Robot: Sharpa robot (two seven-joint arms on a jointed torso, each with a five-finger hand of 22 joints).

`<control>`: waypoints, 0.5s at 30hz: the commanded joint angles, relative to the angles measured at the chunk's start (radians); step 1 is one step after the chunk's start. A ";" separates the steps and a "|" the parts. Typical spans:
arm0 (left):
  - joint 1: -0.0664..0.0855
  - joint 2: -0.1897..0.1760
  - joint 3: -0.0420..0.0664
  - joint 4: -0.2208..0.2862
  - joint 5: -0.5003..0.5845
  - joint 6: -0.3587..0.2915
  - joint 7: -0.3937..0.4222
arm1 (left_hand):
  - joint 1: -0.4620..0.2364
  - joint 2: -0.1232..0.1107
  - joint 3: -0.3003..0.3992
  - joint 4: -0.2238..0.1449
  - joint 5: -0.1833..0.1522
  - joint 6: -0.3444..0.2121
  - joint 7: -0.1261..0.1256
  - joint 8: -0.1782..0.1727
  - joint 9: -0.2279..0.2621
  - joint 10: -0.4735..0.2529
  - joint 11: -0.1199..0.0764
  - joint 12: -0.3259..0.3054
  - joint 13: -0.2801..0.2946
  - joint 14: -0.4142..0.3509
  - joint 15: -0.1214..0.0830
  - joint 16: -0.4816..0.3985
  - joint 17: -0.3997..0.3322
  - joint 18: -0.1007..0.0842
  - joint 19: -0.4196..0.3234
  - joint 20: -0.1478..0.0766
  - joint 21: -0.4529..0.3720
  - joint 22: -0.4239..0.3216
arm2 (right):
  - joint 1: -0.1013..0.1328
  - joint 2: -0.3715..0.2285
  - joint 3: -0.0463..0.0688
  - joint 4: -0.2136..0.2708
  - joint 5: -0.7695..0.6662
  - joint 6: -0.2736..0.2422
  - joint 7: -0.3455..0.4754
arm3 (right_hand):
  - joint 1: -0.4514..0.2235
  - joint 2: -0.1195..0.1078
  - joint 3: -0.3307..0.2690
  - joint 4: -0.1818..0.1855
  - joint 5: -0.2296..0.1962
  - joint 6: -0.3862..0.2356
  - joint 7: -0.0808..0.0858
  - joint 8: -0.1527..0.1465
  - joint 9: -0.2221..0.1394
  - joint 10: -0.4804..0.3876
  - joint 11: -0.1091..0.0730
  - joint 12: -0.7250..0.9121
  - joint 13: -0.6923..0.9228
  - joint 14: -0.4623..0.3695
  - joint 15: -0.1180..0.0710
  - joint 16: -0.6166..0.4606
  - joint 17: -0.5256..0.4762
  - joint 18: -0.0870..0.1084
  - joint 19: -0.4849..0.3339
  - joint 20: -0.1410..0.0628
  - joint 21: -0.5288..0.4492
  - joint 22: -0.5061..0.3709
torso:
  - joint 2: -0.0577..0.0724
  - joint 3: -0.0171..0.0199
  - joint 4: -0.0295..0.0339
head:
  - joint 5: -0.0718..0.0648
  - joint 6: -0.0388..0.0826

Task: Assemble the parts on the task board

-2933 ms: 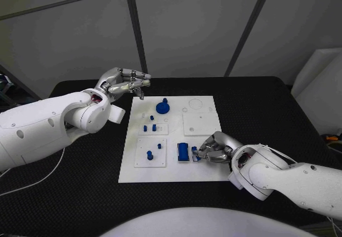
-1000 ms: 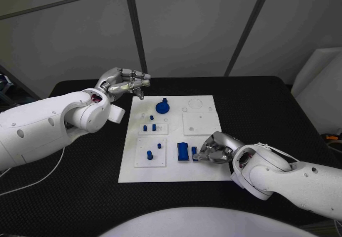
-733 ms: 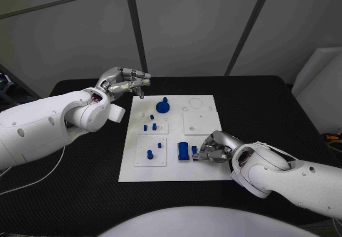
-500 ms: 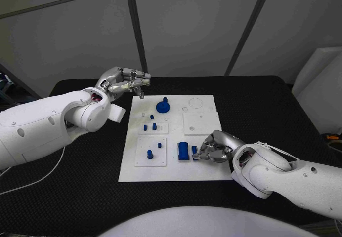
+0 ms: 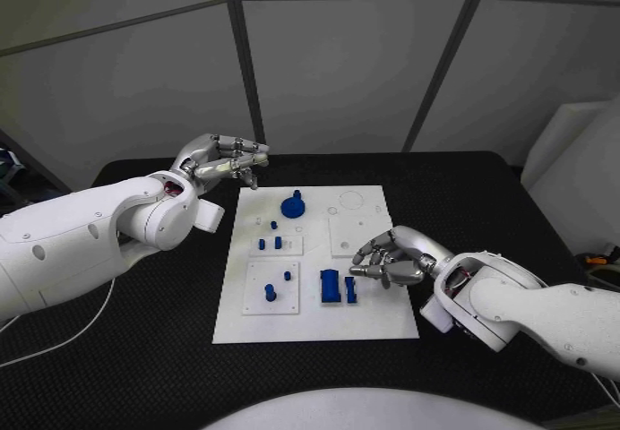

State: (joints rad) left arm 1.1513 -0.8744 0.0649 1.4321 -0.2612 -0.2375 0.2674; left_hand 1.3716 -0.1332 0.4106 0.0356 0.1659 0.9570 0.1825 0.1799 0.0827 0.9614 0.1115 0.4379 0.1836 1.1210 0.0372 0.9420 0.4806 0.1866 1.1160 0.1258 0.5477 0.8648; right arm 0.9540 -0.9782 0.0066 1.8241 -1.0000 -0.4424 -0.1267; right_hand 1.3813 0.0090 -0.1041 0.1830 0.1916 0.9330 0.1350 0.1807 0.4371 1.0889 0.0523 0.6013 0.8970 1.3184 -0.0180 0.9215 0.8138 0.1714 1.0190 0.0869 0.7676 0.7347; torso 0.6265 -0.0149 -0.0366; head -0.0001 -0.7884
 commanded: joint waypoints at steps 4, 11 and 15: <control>-0.003 0.032 0.000 -0.046 0.108 -0.012 0.058 | -0.028 -0.005 -0.064 0.025 -0.001 -0.022 0.005 0.012 -0.003 -0.026 0.016 -0.002 -0.014 -0.143 0.028 -0.168 -0.094 -0.011 -0.159 0.033 -0.155 -0.089 | 0.065 0.058 0.002 -0.174 0.509 0.037 0.340 | 0.083 0.024 0.008 -0.006 -0.033 -0.025 0.032 -0.060 -0.070 -0.067 0.060 -0.254 -0.303 -0.174 0.071 -0.435 -0.270 0.007 -0.128 0.066 -0.272 -0.185 | -0.038 -0.0144 0.0026 | -0.012 0.047; -0.012 0.093 0.001 -0.144 0.232 -0.051 0.120 | -0.008 0.015 -0.145 0.061 0.000 -0.034 -0.021 -0.027 -0.014 0.003 0.052 -0.130 -0.098 -0.209 0.097 -0.567 -0.268 -0.004 -0.361 0.128 -0.443 -0.335 | 0.103 0.201 0.038 -0.455 0.681 0.087 0.471 | 0.114 0.033 0.016 -0.022 -0.068 0.016 0.045 -0.117 -0.163 -0.054 0.086 -0.425 -0.596 -0.284 0.132 -0.730 -0.477 0.013 -0.194 0.146 -0.492 -0.346 | -0.064 -0.0188 -0.0020 | -0.015 0.120; -0.020 0.137 0.001 -0.209 0.270 -0.086 0.149 | -0.002 0.030 -0.190 0.067 0.001 -0.044 -0.038 -0.061 -0.018 -0.021 0.072 -0.213 -0.120 -0.255 0.124 -0.702 -0.323 -0.004 -0.425 0.158 -0.487 -0.420 | 0.107 0.275 0.054 -0.585 0.723 0.112 0.508 | 0.094 0.050 0.016 -0.055 -0.075 0.011 0.042 -0.119 -0.243 -0.038 0.098 -0.493 -0.734 -0.273 0.151 -0.833 -0.590 0.015 -0.167 0.166 -0.593 -0.436 | -0.075 -0.0163 -0.0002 | -0.009 0.142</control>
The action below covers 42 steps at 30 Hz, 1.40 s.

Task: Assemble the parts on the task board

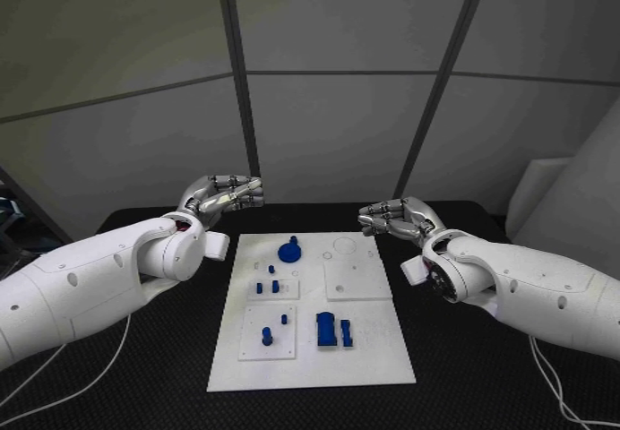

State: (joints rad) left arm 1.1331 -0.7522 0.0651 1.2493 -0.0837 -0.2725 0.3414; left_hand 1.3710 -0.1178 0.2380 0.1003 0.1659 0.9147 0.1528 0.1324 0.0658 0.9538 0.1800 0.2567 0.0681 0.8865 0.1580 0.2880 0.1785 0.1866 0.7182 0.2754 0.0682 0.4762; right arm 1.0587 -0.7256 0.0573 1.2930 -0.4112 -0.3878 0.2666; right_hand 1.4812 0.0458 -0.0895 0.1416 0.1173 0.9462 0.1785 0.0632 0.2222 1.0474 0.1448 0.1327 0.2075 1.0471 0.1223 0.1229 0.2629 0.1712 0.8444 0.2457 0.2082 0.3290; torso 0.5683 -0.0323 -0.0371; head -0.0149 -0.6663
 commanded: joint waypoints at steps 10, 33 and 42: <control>-0.013 0.077 0.000 -0.097 0.083 -0.069 0.060 | -0.408 0.118 -0.148 -0.100 -0.050 -0.282 -0.056 -0.132 -0.066 -0.313 -0.066 -0.181 -0.068 -0.284 -0.055 -0.288 -0.179 -0.056 -0.271 -0.075 -0.068 -0.261 | 0.003 0.099 0.012 -0.180 0.114 0.037 0.084 | -0.490 -0.046 0.090 -0.142 -0.030 -0.318 -0.054 -0.063 -0.222 -0.361 -0.021 -0.133 -0.208 -0.377 -0.013 -0.123 -0.263 -0.051 -0.251 -0.055 -0.208 -0.191 | -0.018 0.0046 0.0039 | 0.011 0.033; -0.081 -0.024 -0.063 0.306 0.084 -0.483 0.175 | -0.995 0.118 -0.238 -0.100 -0.166 -0.667 -0.153 -0.132 -0.066 -0.703 -0.180 -0.257 -0.068 -0.651 -0.158 -0.288 -0.179 -0.187 -0.542 -0.198 -0.068 -0.392 | -0.008 -0.047 -0.054 0.254 0.396 -0.361 0.245 | -1.094 -0.046 0.090 -0.142 -0.117 -0.700 -0.179 -0.063 -0.222 -0.778 -0.145 -0.133 -0.208 -0.785 -0.122 -0.123 -0.263 -0.171 -0.611 -0.171 -0.208 -0.329 | -0.024 0.0323 0.0371 | 0.015 0.066; -0.083 -0.028 -0.065 0.321 0.084 -0.497 0.179 | -1.111 0.118 -0.238 -0.100 -0.166 -0.743 -0.153 -0.132 -0.066 -0.781 -0.180 -0.257 -0.068 -0.723 -0.158 -0.288 -0.179 -0.187 -0.598 -0.275 -0.068 -0.476 | -0.009 -0.054 -0.057 0.277 0.411 -0.382 0.253 | -1.212 -0.046 0.090 -0.142 -0.117 -0.775 -0.179 -0.063 -0.222 -0.861 -0.145 -0.133 -0.208 -0.865 -0.122 -0.123 -0.263 -0.171 -0.680 -0.246 -0.208 -0.329 | -0.024 0.0323 0.0371 | 0.015 0.066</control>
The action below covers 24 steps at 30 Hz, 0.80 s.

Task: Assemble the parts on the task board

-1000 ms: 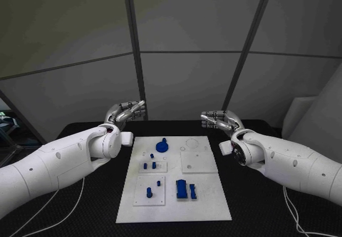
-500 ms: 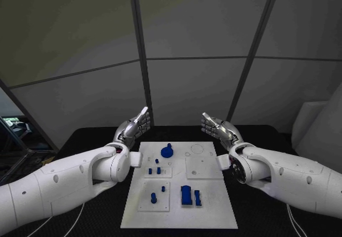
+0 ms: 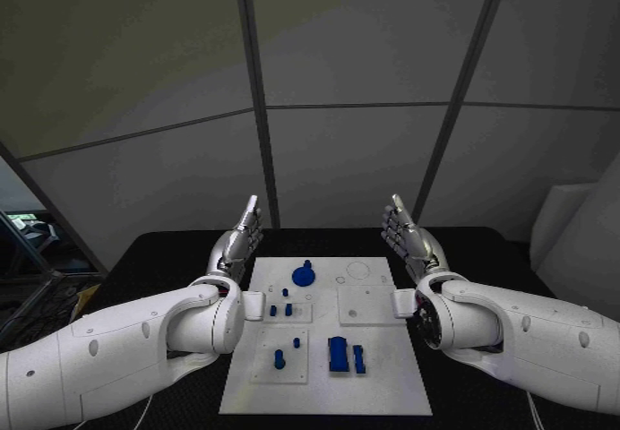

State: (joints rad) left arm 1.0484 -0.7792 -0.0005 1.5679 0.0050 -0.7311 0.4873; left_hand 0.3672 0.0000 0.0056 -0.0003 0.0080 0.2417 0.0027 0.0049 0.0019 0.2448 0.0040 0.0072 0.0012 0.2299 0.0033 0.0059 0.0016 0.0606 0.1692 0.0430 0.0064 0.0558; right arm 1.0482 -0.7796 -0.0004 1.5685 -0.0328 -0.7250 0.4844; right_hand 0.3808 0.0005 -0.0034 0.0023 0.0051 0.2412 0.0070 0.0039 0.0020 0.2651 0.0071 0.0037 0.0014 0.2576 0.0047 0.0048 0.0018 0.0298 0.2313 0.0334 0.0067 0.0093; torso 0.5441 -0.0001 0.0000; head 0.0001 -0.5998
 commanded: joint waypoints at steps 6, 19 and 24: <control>0.002 -0.001 0.000 0.002 -0.005 -0.039 0.033 | -0.165 0.000 -0.006 0.000 -0.008 -0.109 -0.003 -0.005 -0.002 -0.111 -0.004 -0.007 -0.001 -0.104 -0.003 -0.006 -0.002 -0.061 -0.073 -0.043 -0.006 -0.056 | 0.002 0.000 0.000 0.002 0.033 -0.045 0.036 | -0.172 -0.001 0.003 -0.002 -0.005 -0.109 -0.007 -0.004 -0.002 -0.120 -0.007 -0.004 -0.001 -0.116 -0.005 -0.005 -0.002 -0.030 -0.104 -0.033 -0.007 -0.009 | 0.000 0.0001 0.0000 | 0.000 0.000; 0.002 -0.001 0.000 0.002 -0.005 -0.039 0.033 | -0.249 0.000 -0.006 0.000 -0.008 -0.162 -0.003 -0.005 -0.002 -0.163 -0.004 -0.007 -0.001 -0.154 -0.003 -0.006 -0.002 -0.061 -0.169 -0.043 -0.006 -0.056 | 0.002 0.000 0.000 0.002 0.033 -0.045 0.036 | -0.258 -0.001 0.003 -0.002 -0.005 -0.162 -0.007 -0.004 -0.002 -0.178 -0.007 -0.004 -0.001 -0.174 -0.005 -0.005 -0.002 -0.030 -0.155 -0.033 -0.007 -0.009 | 0.000 0.0001 0.0000 | 0.000 0.000; 0.002 -0.001 0.000 0.002 -0.005 -0.039 0.033 | -0.367 0.000 -0.006 0.000 -0.008 -0.242 -0.003 -0.005 -0.002 -0.245 -0.004 -0.007 -0.001 -0.230 -0.003 -0.006 -0.002 -0.061 -0.169 -0.043 -0.006 -0.056 | 0.002 0.000 0.000 0.002 0.033 -0.045 0.036 | -0.307 -0.001 0.003 -0.002 -0.005 -0.241 -0.007 -0.004 -0.002 -0.265 -0.007 -0.004 -0.001 -0.258 -0.005 -0.005 -0.002 -0.030 -0.231 -0.033 -0.007 -0.009 | 0.000 0.0001 0.0000 | 0.000 0.000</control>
State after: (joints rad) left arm 1.0485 -0.7794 -0.0003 1.5686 0.0068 -0.7670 0.4982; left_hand 0.0309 -0.0003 0.0057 -0.0002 0.0034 0.0066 0.0003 0.0054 0.0012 0.0069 0.0004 0.0037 0.0013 0.0053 0.0000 0.0060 0.0009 0.0613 0.0050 0.0002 0.0064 0.0011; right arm 1.0483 -0.7796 -0.0003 1.5690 -0.0004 -0.7637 0.5047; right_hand 0.0567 0.0003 -0.0034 0.0023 0.0052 0.0066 0.0002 0.0040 0.0012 0.0115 0.0002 0.0037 0.0015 0.0107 -0.0007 0.0050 0.0010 0.0145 0.0075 -0.0005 0.0068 0.0015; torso 0.5441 0.0000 0.0000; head 0.0001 -0.5999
